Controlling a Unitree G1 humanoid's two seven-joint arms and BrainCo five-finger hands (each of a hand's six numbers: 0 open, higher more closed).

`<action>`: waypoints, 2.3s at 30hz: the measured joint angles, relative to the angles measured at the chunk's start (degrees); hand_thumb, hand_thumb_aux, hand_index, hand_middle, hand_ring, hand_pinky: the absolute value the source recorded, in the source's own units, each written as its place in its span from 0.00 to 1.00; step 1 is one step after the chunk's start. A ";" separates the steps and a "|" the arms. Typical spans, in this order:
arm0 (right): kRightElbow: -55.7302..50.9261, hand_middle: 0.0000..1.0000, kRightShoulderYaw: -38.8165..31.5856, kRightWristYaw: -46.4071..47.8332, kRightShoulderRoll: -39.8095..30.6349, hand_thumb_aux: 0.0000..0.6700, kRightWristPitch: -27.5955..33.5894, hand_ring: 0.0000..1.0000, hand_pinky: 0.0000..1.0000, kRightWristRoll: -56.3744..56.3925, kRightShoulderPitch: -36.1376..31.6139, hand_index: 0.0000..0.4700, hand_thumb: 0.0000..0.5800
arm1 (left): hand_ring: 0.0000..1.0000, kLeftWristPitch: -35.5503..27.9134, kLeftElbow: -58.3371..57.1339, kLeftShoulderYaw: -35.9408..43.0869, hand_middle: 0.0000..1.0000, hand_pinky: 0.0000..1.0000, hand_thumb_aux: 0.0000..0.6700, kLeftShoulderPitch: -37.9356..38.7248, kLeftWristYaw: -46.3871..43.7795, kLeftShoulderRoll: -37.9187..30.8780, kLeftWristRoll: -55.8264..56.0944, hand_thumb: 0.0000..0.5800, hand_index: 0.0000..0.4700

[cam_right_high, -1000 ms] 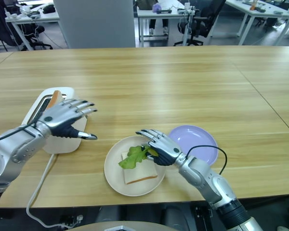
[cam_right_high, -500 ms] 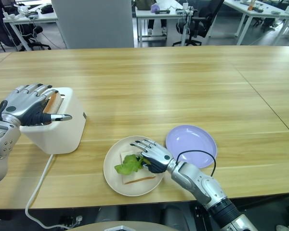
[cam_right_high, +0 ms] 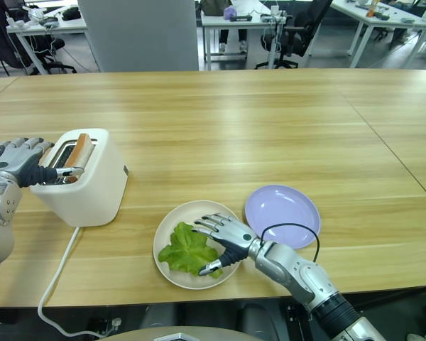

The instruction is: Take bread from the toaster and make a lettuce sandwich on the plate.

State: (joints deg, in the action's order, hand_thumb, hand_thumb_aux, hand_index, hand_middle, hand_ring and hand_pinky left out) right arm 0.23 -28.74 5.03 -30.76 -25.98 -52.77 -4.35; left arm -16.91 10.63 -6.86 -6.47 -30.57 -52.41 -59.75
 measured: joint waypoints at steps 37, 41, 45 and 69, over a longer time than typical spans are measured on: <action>-2.32 0.00 -0.33 3.02 3.84 0.36 3.90 0.00 0.00 4.02 1.95 0.35 0.59 | 1.00 8.53 -6.21 2.73 1.00 1.00 1.00 -14.82 20.43 5.95 16.53 1.00 0.98; -2.32 0.00 -0.71 2.30 4.04 0.91 3.42 0.00 0.00 4.02 1.92 0.89 0.99 | 1.00 8.90 -1.37 1.43 1.00 1.00 1.00 -12.58 20.13 5.84 17.26 1.00 0.98; -2.18 0.00 -0.81 1.29 4.27 1.00 2.82 0.00 0.00 3.91 1.61 0.98 1.00 | 1.00 8.76 0.63 0.78 1.00 1.00 1.00 -9.95 19.52 5.85 18.03 1.00 0.98; -2.21 0.00 0.75 -3.93 3.40 1.00 4.13 0.00 0.00 1.17 -0.45 0.98 1.00 | 1.00 9.86 14.79 0.76 1.00 1.00 1.00 -3.59 14.69 9.72 20.77 1.00 0.98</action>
State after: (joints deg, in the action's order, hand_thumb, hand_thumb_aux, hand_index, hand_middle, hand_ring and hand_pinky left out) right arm -1.97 -27.99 1.10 -27.36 -21.84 -51.60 -4.80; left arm -7.05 25.41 -6.10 -10.06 -15.87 -42.70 -38.98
